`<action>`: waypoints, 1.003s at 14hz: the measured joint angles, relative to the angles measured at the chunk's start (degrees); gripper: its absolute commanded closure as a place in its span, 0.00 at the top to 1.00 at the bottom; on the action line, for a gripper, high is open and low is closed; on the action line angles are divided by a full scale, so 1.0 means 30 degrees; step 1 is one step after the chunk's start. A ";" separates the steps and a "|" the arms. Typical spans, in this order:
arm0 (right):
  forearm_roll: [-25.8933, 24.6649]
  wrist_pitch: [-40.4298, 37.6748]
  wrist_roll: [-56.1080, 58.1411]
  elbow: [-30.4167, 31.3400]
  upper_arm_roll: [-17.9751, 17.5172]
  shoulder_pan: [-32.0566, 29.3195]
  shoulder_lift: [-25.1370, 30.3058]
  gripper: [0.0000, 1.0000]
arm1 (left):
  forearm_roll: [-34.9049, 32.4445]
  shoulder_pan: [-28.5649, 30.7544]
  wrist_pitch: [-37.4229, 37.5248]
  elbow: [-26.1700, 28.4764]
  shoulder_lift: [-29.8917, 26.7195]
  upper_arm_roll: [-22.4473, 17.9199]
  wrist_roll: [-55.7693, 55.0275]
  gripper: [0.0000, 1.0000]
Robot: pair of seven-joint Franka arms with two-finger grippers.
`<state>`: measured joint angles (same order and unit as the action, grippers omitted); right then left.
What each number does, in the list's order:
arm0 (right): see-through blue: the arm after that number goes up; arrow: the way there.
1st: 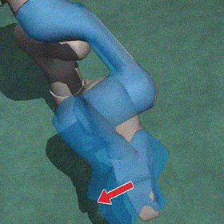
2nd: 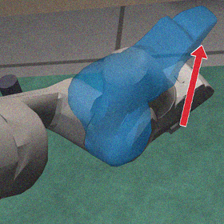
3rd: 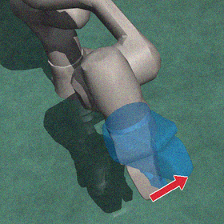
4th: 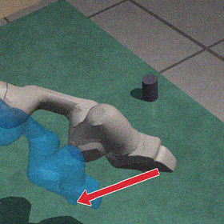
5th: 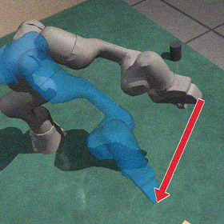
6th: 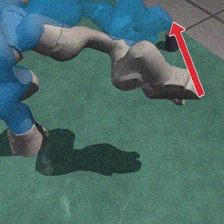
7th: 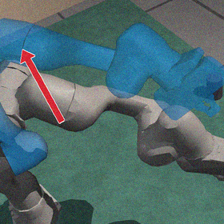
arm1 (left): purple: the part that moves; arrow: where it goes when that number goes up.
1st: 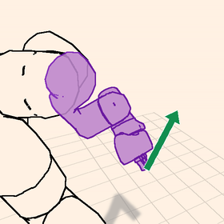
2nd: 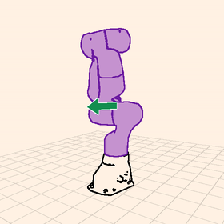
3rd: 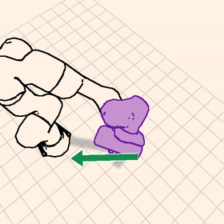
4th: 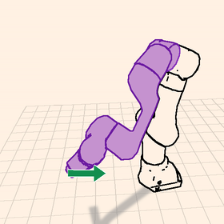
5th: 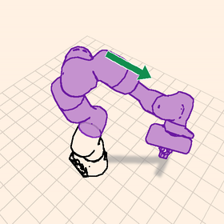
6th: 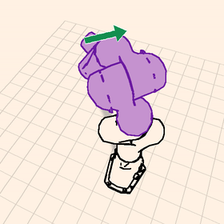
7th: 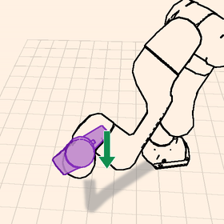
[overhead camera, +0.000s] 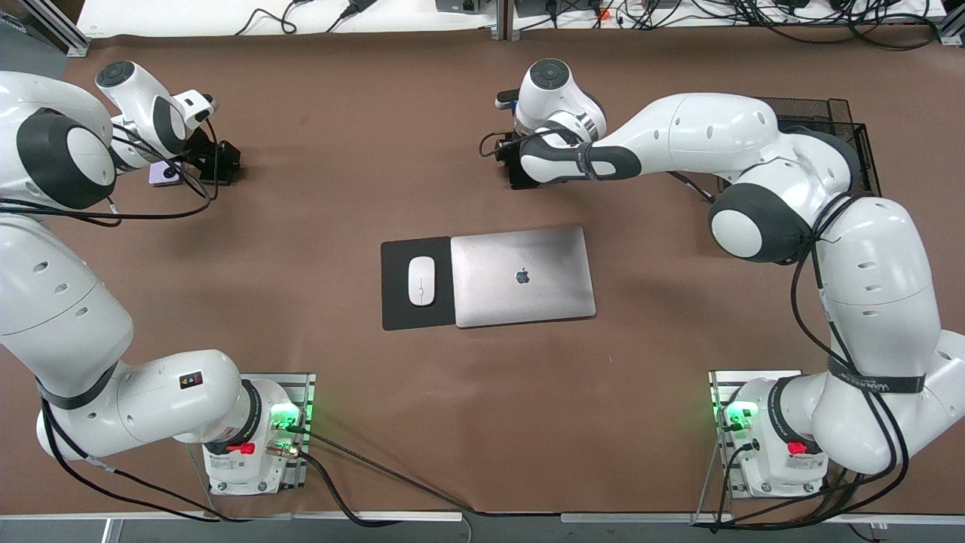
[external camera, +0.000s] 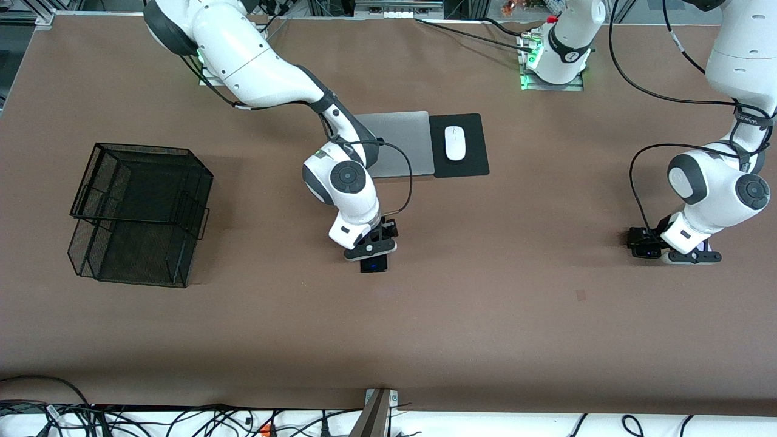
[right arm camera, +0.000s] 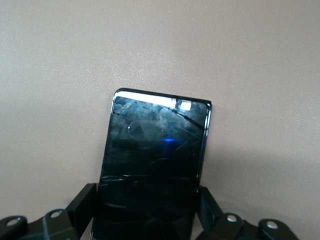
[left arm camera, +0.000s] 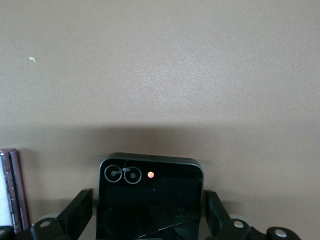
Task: Place phones with both arms
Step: 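Lower the right gripper and grasp the large black phone, then carry the black phone into the mesh basket with the right gripper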
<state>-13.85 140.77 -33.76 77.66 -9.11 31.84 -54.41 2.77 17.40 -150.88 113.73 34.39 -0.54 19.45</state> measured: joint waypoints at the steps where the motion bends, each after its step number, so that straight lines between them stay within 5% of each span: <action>1: -0.0076 -0.0044 0.0000 -0.0004 0.0005 0.0001 0.0029 0.40 | 0.0000 0.0000 0.0000 0.0000 0.0000 0.0000 0.0000 1.00; 5: -0.0194 -0.0115 0.0169 -0.0005 0.0000 0.0033 0.0048 0.12 | 0.0000 -0.0003 0.0000 -0.0001 0.0000 0.0000 0.0000 1.00; 9: -0.0194 -0.0221 0.0203 -0.0062 0.0024 0.0044 0.0049 0.12 | 0.0000 -0.0016 0.0000 -0.0001 0.0000 0.0001 0.0000 1.00; 14: -0.0218 -0.3579 0.0423 -0.0930 0.1046 -0.0313 0.1114 0.12 | 0.0000 -0.0029 -0.0001 -0.0005 0.0000 0.0006 0.0000 0.96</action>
<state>-14.50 130.03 -32.50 74.87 -5.97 30.90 -51.07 2.77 17.31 -150.89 113.71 34.40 -0.52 19.45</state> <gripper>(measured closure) 0.181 0.000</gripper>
